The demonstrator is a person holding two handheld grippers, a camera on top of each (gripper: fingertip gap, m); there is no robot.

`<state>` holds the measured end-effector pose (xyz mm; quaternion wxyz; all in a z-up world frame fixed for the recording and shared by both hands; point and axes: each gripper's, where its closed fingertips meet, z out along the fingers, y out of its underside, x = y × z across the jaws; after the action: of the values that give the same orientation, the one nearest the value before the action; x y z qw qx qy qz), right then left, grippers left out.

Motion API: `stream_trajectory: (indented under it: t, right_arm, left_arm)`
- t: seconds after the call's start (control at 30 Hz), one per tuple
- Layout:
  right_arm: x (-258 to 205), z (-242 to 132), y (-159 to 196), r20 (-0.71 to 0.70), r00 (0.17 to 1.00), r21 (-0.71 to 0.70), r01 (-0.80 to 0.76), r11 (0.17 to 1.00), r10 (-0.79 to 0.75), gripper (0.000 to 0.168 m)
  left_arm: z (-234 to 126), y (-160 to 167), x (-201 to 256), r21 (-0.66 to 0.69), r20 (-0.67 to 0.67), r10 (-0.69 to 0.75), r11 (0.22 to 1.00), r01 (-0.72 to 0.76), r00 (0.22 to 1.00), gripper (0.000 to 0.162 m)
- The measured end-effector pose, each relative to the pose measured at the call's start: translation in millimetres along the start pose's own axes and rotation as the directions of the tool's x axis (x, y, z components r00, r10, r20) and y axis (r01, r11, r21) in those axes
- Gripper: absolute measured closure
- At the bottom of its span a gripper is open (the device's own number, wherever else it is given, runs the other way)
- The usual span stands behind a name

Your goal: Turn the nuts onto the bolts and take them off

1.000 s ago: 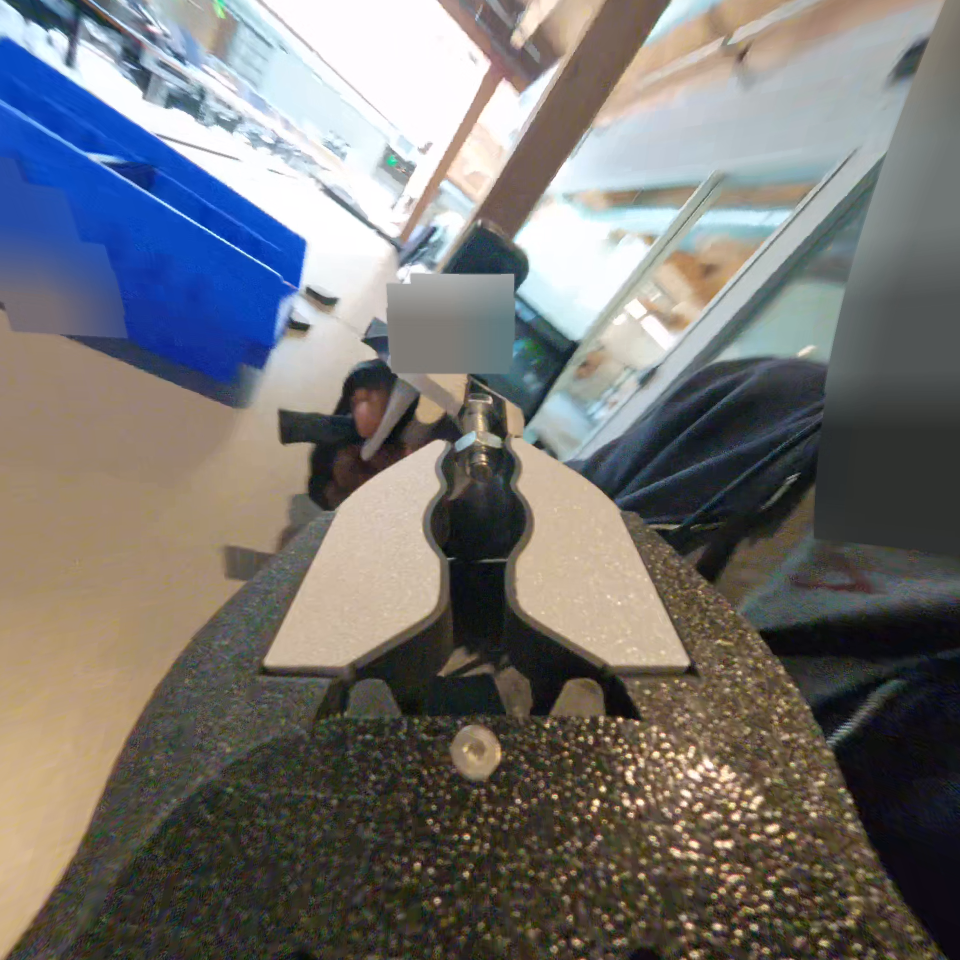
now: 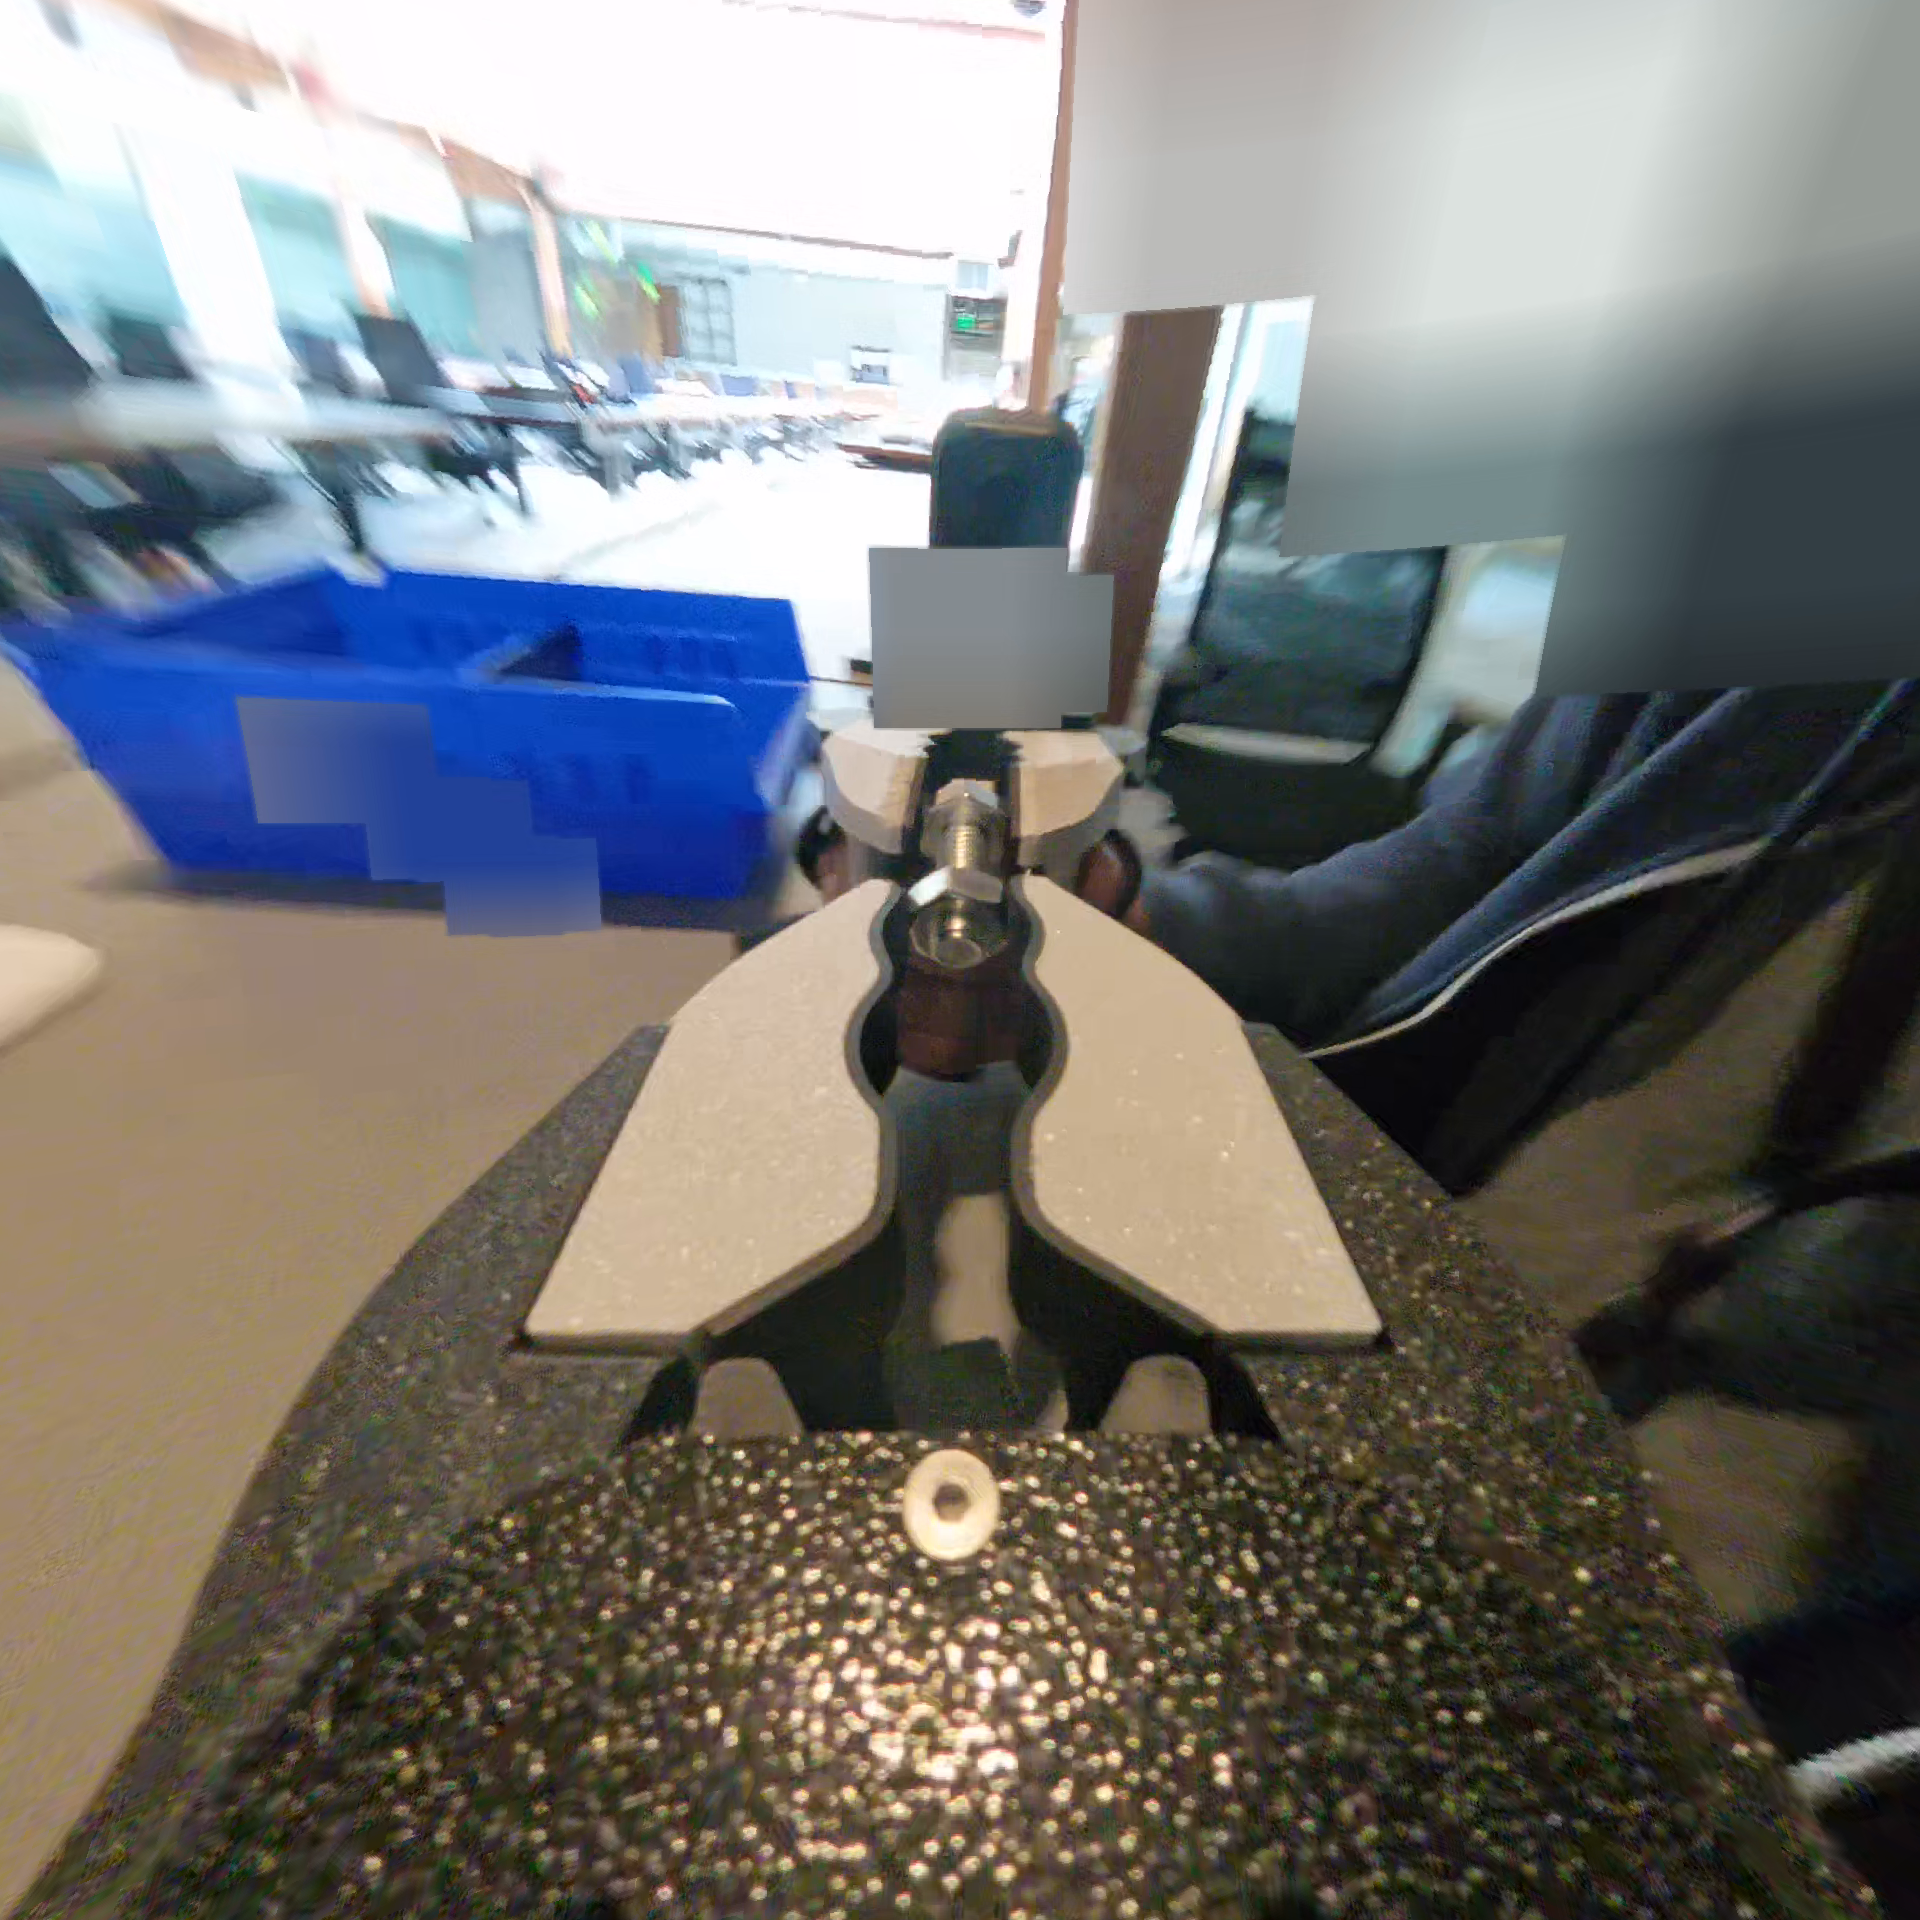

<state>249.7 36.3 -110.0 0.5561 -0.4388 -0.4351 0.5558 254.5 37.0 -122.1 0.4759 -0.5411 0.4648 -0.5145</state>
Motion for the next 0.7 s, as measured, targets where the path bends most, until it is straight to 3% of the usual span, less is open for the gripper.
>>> stream_trajectory:
  t: [0.03, 0.1, 0.17, 0.23, 0.33, 0.43, 0.5, 0.57, 0.7]
  right_arm:
    - [-0.5, 0.1, -0.3, 0.001, 1.0, 0.001, 0.003, 1.0, -0.003, 0.151]
    - [-0.7, 0.7, 0.4, 0.0, 1.0, -0.004, 0.009, 1.0, -0.009, 0.151]
    - [-0.5, 0.8, 0.4, -0.003, 1.0, -0.005, 0.011, 1.0, -0.011, 0.151]
    - [0.7, -0.1, -0.4, -0.009, 1.0, 0.0, 0.009, 1.0, -0.009, 0.152]
    - [1.9, -1.5, -2.0, -0.013, 1.0, 0.012, 0.002, 1.0, -0.002, 0.152]
    - [1.9, -1.6, -2.5, -0.009, 1.0, 0.016, -0.004, 1.0, 0.004, 0.152]
    - [1.7, -1.5, -2.5, -0.007, 1.0, 0.017, -0.005, 1.0, 0.005, 0.152]
    - [1.7, -1.6, -2.6, -0.005, 1.0, 0.019, -0.008, 1.0, 0.008, 0.151]
    - [1.4, -1.5, -2.5, -0.003, 1.0, 0.018, -0.009, 1.0, 0.009, 0.151]
  left_arm:
    - [0.0, -0.8, 1.2, 0.004, -0.056, -0.163, 0.987, 0.163, 0.985, 0.145]
    - [-1.3, -1.5, 2.2, -0.005, -0.173, -0.447, 0.891, 0.453, 0.877, 0.145]
    - [-2.7, -4.1, 2.1, 0.026, -0.258, -0.546, 0.821, 0.571, 0.797, 0.145]
    - [-2.7, -6.2, 1.9, 0.05, -0.293, -0.541, 0.815, 0.578, 0.788, 0.142]
    - [-4.1, -11.5, 5.1, 0.087, -0.263, -0.401, 0.896, 0.435, 0.878, 0.115]
    - [-6.1, -10.4, -7.1, 0.117, -0.031, -0.081, 0.99, 0.084, 0.996, 0.113]
    - [-8.0, -10.9, -8.9, 0.095, 0.093, 0.181, 0.977, -0.19, 0.979, 0.118]
    - [-7.0, -8.7, -5.4, 0.044, 0.142, 0.365, 0.926, -0.374, 0.92, 0.123]
    - [-3.6, -3.9, -0.6, -0.008, 0.158, 0.505, 0.86, -0.511, 0.848, 0.13]
